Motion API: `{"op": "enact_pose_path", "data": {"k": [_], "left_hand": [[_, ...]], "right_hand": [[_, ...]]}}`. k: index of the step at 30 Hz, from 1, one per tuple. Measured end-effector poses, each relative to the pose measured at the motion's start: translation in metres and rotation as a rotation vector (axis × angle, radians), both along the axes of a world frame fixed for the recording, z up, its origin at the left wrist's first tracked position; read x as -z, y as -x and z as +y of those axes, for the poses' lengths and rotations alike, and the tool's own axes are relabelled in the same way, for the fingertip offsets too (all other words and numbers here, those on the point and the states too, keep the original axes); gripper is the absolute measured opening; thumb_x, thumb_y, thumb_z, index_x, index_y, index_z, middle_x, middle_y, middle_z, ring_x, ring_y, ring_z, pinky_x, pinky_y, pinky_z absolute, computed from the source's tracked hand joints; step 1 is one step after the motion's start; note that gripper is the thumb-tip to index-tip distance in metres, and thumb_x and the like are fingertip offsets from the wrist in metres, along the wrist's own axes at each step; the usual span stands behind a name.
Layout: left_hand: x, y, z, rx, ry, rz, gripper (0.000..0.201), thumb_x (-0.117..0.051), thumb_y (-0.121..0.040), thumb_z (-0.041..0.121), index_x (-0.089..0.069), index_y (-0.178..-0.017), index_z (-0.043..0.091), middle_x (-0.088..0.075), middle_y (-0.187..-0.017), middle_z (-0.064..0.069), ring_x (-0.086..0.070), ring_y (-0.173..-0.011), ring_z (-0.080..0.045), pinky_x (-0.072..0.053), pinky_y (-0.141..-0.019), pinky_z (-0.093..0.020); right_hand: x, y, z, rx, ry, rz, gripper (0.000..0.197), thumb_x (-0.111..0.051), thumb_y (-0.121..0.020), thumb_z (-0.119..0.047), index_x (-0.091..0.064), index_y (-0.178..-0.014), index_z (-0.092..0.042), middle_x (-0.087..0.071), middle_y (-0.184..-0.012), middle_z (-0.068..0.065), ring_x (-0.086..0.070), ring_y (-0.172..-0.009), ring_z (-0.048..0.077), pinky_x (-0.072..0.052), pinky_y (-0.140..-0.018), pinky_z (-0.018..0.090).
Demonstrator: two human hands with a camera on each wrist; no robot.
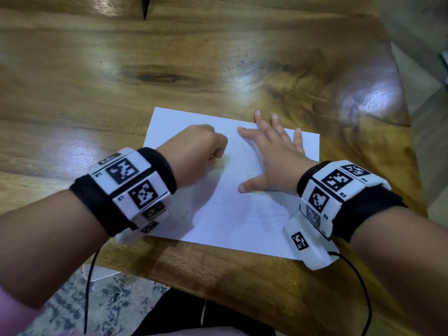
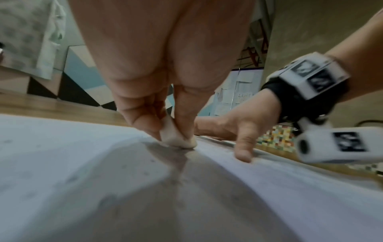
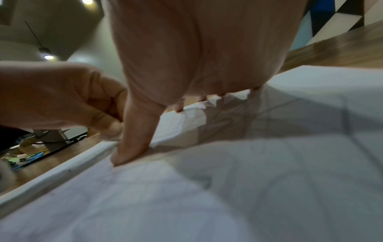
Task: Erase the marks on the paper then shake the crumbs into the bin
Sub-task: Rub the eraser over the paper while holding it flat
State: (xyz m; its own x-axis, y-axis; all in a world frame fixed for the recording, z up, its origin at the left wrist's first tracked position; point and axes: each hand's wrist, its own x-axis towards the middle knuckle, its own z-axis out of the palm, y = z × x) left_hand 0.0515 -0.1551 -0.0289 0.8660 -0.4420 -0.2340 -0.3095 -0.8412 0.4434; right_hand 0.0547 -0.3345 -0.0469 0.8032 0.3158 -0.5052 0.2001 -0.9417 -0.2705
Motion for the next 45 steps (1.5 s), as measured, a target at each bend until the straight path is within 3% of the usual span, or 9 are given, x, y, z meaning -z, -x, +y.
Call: {"op": "enact_pose_path", "data": {"k": [4,8,10,16,24,29,33,39,45], "left_hand": [[-0.002,0.018,0.007,0.156,-0.035,0.185,0.011,-0.058,-0.078,0.012,-0.055,-0.067,0.013,-0.057,-0.077,-0.006,-0.053,-0.074,-0.023,-0.04,-0.066,-0.032],[0.0,-0.003,-0.01,0.052,-0.014,0.043,0.007,-0.055,-0.078,0.006,-0.06,-0.081,0.01,-0.049,-0.081,-0.002,-0.048,-0.077,-0.022,-0.03,-0.065,-0.025],[0.001,-0.002,-0.015,0.021,-0.003,-0.011,0.008,-0.053,-0.079,0.004,-0.059,-0.081,0.009,-0.046,-0.082,-0.003,-0.047,-0.077,-0.024,-0.036,-0.068,-0.029],[-0.002,0.024,-0.005,0.184,-0.07,0.137,0.024,-0.05,-0.076,0.0,-0.043,-0.062,0.019,-0.045,-0.073,-0.002,-0.049,-0.071,-0.025,-0.041,-0.067,-0.035],[-0.004,0.026,-0.008,0.111,-0.088,0.127,0.011,-0.051,-0.075,0.002,-0.056,-0.07,0.01,-0.053,-0.077,-0.004,-0.052,-0.074,-0.024,-0.047,-0.072,-0.039],[-0.011,0.007,-0.005,0.135,-0.152,0.273,0.011,-0.061,-0.075,0.011,-0.061,-0.07,0.021,-0.05,-0.061,0.012,-0.05,-0.069,-0.015,-0.039,-0.059,-0.022],[-0.014,-0.021,-0.016,-0.03,-0.038,0.161,0.009,-0.063,-0.075,0.009,-0.067,-0.079,0.015,-0.048,-0.058,0.013,-0.047,-0.065,-0.015,-0.029,-0.049,-0.007],[-0.007,-0.047,-0.054,-0.149,0.023,-0.045,0.009,-0.06,-0.076,0.005,-0.064,-0.083,0.008,-0.053,-0.075,0.0,-0.048,-0.076,-0.02,-0.025,-0.057,-0.023],[-0.002,-0.017,-0.027,0.089,-0.003,0.135,0.001,-0.066,-0.074,0.011,-0.065,-0.074,0.011,-0.056,-0.068,0.003,-0.048,-0.061,-0.015,-0.034,-0.054,-0.016]], "right_hand": [[0.0,0.001,-0.001,0.007,-0.013,0.002,0.116,-0.077,-0.061,-0.059,-0.002,-0.148,-0.041,0.029,-0.154,-0.011,0.029,-0.14,0.016,0.015,-0.111,0.054],[0.001,0.0,-0.001,0.001,-0.009,0.0,0.116,-0.076,-0.061,-0.06,-0.001,-0.148,-0.041,0.029,-0.154,-0.01,0.029,-0.141,0.017,0.015,-0.111,0.055],[0.001,0.0,-0.001,0.002,-0.013,0.001,0.116,-0.077,-0.061,-0.06,-0.002,-0.148,-0.041,0.029,-0.154,-0.01,0.029,-0.141,0.017,0.016,-0.11,0.054],[0.001,0.0,-0.002,0.001,-0.019,0.0,0.116,-0.076,-0.062,-0.06,0.0,-0.148,-0.041,0.03,-0.153,-0.009,0.03,-0.14,0.017,0.016,-0.11,0.054],[-0.002,0.003,-0.022,0.003,-0.015,0.001,0.116,-0.078,-0.063,-0.055,0.001,-0.148,-0.043,0.028,-0.154,-0.008,0.028,-0.141,0.016,0.015,-0.111,0.048],[-0.005,0.01,-0.038,0.035,-0.057,0.013,0.114,-0.078,-0.065,-0.051,-0.001,-0.149,-0.041,0.024,-0.156,-0.008,0.024,-0.142,0.017,0.014,-0.112,0.041],[-0.003,0.013,-0.034,0.033,-0.065,0.011,0.114,-0.077,-0.067,-0.052,0.001,-0.149,-0.04,0.026,-0.155,-0.008,0.025,-0.142,0.018,0.014,-0.112,0.04],[-0.003,0.013,-0.035,0.04,-0.056,0.009,0.114,-0.077,-0.066,-0.053,0.0,-0.149,-0.039,0.025,-0.155,-0.008,0.024,-0.142,0.018,0.013,-0.113,0.042],[0.0,0.013,-0.036,0.039,-0.06,0.009,0.115,-0.077,-0.065,-0.055,0.002,-0.149,-0.041,0.027,-0.154,-0.009,0.026,-0.141,0.017,0.015,-0.112,0.042]]}}
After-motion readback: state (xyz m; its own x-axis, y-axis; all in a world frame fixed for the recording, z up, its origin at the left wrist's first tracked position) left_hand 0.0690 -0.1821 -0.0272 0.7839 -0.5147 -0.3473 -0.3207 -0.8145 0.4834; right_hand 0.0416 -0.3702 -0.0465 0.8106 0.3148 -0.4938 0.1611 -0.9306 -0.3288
